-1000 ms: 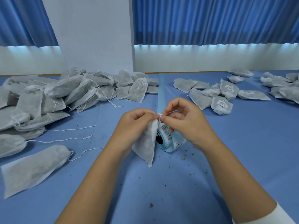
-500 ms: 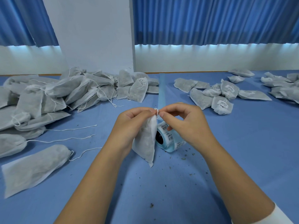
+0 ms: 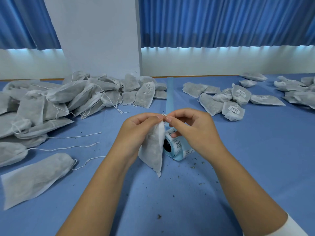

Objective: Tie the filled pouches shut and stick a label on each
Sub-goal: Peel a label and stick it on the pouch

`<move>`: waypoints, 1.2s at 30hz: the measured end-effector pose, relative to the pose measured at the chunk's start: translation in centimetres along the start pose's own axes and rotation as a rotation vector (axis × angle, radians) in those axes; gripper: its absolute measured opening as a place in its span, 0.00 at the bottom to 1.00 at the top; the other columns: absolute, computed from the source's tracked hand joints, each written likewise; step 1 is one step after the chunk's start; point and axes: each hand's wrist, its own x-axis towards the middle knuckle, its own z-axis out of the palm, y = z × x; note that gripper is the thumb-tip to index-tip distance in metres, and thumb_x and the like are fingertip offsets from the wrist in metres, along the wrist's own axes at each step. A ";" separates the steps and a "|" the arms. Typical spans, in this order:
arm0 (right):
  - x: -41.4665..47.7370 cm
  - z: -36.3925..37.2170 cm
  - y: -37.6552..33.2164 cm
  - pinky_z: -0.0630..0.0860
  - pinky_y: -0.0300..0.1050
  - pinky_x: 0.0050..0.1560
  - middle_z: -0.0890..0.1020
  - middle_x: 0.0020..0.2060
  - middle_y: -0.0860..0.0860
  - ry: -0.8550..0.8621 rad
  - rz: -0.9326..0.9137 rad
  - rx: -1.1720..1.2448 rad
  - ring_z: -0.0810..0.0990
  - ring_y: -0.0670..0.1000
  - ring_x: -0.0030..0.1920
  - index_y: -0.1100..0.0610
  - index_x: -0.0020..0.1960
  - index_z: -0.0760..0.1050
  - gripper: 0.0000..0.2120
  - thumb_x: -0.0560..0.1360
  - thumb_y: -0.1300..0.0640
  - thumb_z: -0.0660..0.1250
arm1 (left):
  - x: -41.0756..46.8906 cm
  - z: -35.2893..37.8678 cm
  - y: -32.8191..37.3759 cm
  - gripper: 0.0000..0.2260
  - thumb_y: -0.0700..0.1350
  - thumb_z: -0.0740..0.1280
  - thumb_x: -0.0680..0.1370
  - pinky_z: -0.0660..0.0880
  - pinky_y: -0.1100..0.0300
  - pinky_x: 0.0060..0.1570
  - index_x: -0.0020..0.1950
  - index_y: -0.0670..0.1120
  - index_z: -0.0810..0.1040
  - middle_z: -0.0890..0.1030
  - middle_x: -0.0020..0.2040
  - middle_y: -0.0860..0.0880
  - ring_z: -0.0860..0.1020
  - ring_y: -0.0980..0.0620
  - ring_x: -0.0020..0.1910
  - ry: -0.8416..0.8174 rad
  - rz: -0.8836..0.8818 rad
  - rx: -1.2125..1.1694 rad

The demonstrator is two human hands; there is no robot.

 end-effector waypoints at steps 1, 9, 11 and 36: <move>0.0 0.0 0.0 0.79 0.37 0.37 0.85 0.40 0.49 -0.008 0.008 0.013 0.82 0.45 0.41 0.57 0.45 0.84 0.01 0.74 0.60 0.72 | 0.0 0.0 0.0 0.05 0.45 0.72 0.76 0.72 0.59 0.47 0.41 0.52 0.86 0.85 0.42 0.54 0.80 0.58 0.42 -0.014 -0.007 -0.001; 0.1 -0.1 -0.2 0.78 0.39 0.40 0.84 0.39 0.49 -0.036 -0.012 -0.010 0.82 0.45 0.39 0.59 0.46 0.81 0.02 0.76 0.62 0.69 | -0.1 0.3 0.0 0.07 0.42 0.66 0.79 0.75 0.55 0.60 0.51 0.43 0.84 0.86 0.52 0.43 0.83 0.49 0.54 -0.179 -0.093 -0.028; 0.1 -0.1 -0.2 0.79 0.40 0.40 0.84 0.38 0.49 -0.039 -0.009 -0.005 0.81 0.47 0.39 0.59 0.46 0.80 0.03 0.77 0.62 0.68 | -0.1 0.2 0.1 0.07 0.41 0.65 0.80 0.78 0.60 0.54 0.51 0.41 0.83 0.86 0.48 0.44 0.84 0.51 0.49 -0.201 -0.087 -0.025; 0.6 -1.2 -0.8 0.77 0.40 0.37 0.81 0.41 0.50 -0.024 -0.002 0.012 0.80 0.47 0.39 0.55 0.47 0.69 0.07 0.82 0.63 0.58 | -0.4 1.0 0.1 0.13 0.40 0.65 0.78 0.67 0.62 0.33 0.36 0.53 0.77 0.73 0.28 0.52 0.69 0.56 0.26 0.024 0.046 0.114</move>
